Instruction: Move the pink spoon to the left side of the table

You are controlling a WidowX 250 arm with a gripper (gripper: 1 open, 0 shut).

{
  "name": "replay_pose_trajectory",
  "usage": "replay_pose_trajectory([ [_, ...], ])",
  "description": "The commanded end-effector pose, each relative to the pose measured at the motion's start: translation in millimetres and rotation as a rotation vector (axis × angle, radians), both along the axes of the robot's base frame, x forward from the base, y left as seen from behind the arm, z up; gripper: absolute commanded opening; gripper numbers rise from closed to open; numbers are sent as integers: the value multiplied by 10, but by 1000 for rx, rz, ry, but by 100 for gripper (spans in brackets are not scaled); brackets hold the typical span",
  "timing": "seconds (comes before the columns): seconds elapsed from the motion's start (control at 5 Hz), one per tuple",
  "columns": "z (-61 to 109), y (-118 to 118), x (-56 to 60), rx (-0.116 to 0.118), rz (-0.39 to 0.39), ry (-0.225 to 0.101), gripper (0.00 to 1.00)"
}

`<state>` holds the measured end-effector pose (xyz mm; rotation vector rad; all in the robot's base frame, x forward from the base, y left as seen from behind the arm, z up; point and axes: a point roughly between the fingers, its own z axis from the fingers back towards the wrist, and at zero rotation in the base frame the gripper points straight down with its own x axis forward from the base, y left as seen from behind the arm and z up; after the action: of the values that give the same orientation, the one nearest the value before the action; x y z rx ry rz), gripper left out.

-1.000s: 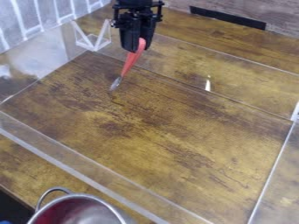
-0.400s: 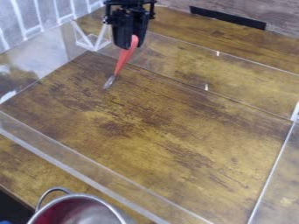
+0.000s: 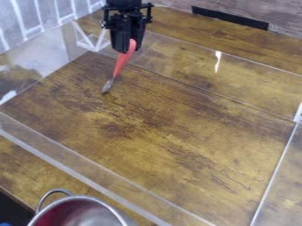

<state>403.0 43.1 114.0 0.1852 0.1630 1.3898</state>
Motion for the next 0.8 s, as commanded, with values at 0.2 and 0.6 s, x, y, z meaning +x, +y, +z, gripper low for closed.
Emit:
replay_pose_trajectory([
  [0.2, 124, 174, -118, -6, 39, -60, 0],
  [0.6, 105, 265, -96, -11, 72, -51, 0],
])
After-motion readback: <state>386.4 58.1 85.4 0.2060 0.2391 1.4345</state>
